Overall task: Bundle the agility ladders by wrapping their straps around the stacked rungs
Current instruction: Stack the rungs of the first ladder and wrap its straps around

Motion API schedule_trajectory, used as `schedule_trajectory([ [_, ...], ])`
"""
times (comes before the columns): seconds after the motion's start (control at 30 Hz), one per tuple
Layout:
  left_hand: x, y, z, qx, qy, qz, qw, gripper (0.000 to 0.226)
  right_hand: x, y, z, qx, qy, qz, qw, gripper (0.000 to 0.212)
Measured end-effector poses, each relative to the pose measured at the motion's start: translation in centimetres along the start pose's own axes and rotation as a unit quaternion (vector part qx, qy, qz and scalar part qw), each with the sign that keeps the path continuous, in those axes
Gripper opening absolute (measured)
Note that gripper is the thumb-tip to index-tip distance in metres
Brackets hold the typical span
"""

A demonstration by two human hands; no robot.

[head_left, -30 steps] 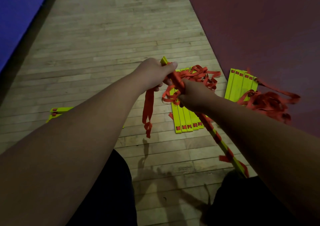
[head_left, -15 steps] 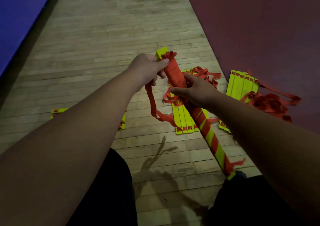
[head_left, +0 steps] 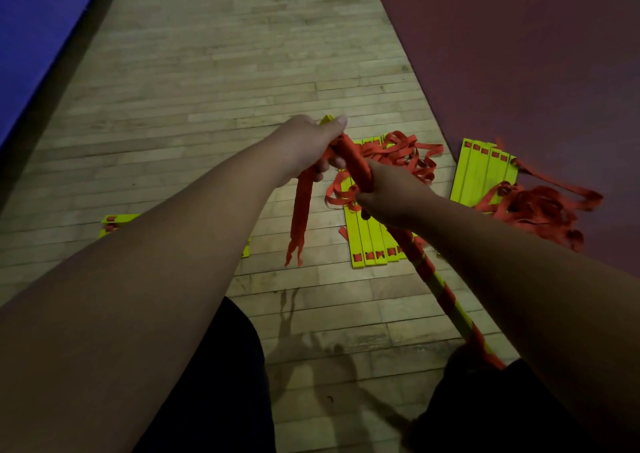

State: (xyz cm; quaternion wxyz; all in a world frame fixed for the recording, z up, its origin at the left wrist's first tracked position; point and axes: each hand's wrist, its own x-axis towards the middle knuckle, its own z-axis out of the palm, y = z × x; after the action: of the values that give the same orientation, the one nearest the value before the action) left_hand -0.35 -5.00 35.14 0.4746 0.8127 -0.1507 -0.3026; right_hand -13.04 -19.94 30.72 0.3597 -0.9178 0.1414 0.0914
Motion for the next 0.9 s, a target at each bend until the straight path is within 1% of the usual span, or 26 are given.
schedule_trajectory([
  [0.07,0.2,0.1,-0.2,0.009,0.008,0.003,1.0,0.05,0.1,-0.2,-0.1,0.035,-0.023,0.008,0.999,0.031],
  [0.1,0.4,0.1,-0.4,0.013,0.011,0.003,1.0,0.05,0.1,-0.4,-0.3,0.068,-0.039,0.017,0.997,0.028],
  [0.2,0.8,0.0,-0.9,0.026,0.02,-0.002,0.999,0.048,0.0,-0.5,-0.7,0.171,-0.08,0.058,0.98,0.046],
  [0.27,0.7,0.0,-1.3,0.026,0.024,-0.004,0.999,0.043,0.0,-0.4,-0.7,0.196,-0.077,0.062,0.976,0.047],
  [0.4,0.3,0.1,-1.8,0.018,0.019,0.01,1.0,0.025,0.2,0.2,-0.6,0.221,-0.046,0.053,0.973,0.045],
  [0.5,0.0,0.2,-1.6,0.034,0.045,0.002,0.998,0.025,0.1,0.1,-0.7,0.206,-0.008,0.061,0.977,0.041],
  [0.6,-0.3,0.3,-0.9,0.06,0.08,-0.025,0.995,0.035,0.0,-0.1,-0.6,0.148,0.03,0.038,0.988,0.036],
  [0.7,-0.6,0.7,-0.2,0.075,0.101,-0.032,0.992,0.035,0.0,-0.2,-0.3,0.093,0.053,0.009,0.994,0.043],
  [0.8,-1.0,1.6,0.1,0.018,0.095,-0.05,0.994,0.03,0.1,-0.1,-0.1,0.086,0.05,0.005,0.995,0.046],
  [0.87,-1.0,1.8,0.1,-0.012,0.089,-0.056,0.994,0.039,0.1,-0.1,0.1,0.059,0.044,0.004,0.997,0.046],
  [0.9,-0.9,1.7,0.1,-0.009,0.091,-0.055,0.994,0.043,0.3,-0.1,0.2,0.037,0.037,-0.002,0.999,0.045],
])
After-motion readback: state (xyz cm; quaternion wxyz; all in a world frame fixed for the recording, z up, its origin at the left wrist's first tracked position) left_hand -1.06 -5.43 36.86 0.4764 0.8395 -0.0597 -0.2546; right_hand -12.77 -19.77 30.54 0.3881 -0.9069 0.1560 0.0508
